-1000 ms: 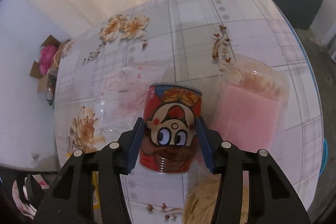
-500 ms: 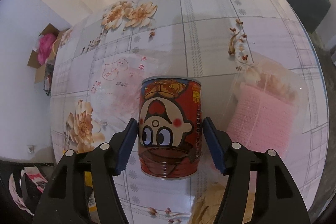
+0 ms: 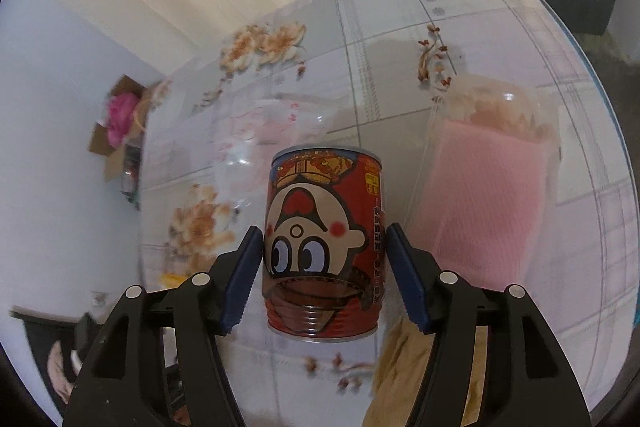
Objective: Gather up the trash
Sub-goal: 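Grasp the red can with the right tool while the left tool holds the box, then carry the red can toward the blue basket with the right tool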
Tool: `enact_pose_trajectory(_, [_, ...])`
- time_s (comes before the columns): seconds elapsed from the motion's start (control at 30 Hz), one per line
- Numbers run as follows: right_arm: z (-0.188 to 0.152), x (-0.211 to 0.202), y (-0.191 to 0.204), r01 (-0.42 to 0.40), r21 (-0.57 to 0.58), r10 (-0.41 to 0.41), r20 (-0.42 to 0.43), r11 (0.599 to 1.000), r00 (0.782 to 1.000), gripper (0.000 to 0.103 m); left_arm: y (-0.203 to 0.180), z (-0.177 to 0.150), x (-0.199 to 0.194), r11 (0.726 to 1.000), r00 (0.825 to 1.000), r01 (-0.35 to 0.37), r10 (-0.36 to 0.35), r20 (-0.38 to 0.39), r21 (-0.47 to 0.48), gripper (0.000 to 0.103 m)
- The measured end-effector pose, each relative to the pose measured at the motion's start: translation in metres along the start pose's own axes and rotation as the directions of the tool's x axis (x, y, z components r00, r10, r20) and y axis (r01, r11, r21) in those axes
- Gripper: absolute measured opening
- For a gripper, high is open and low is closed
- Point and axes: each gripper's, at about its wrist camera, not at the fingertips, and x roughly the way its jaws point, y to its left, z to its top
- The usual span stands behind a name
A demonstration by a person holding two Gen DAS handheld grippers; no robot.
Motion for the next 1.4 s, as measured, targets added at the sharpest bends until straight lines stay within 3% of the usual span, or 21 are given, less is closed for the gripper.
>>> enact_pose_trajectory(0.33, [-0.05,-0.042,-0.006,-0.153,0.021,0.152,0.056,0.988,0.987,0.059,-0.002,-0.012,-0.013,1.0,1.0,0.002,-0.002,0.005,-0.009,0.076])
enact_pose_trajectory(0.97, [-0.103,-0.087,-0.01,-0.283,-0.005,0.28,0.17,0.959,0.945,0.059,-0.054,-0.017,-0.078,0.993,0.989,-0.017,0.0,0.148,0.116,0.076])
enact_pose_trajectory(1.4, [-0.119,-0.1,-0.033,-0.323,0.027,0.31,0.219,0.946,0.925,0.059,-0.1,-0.017,-0.105,0.978,0.976,-0.038,-0.008,0.219,0.203,0.076])
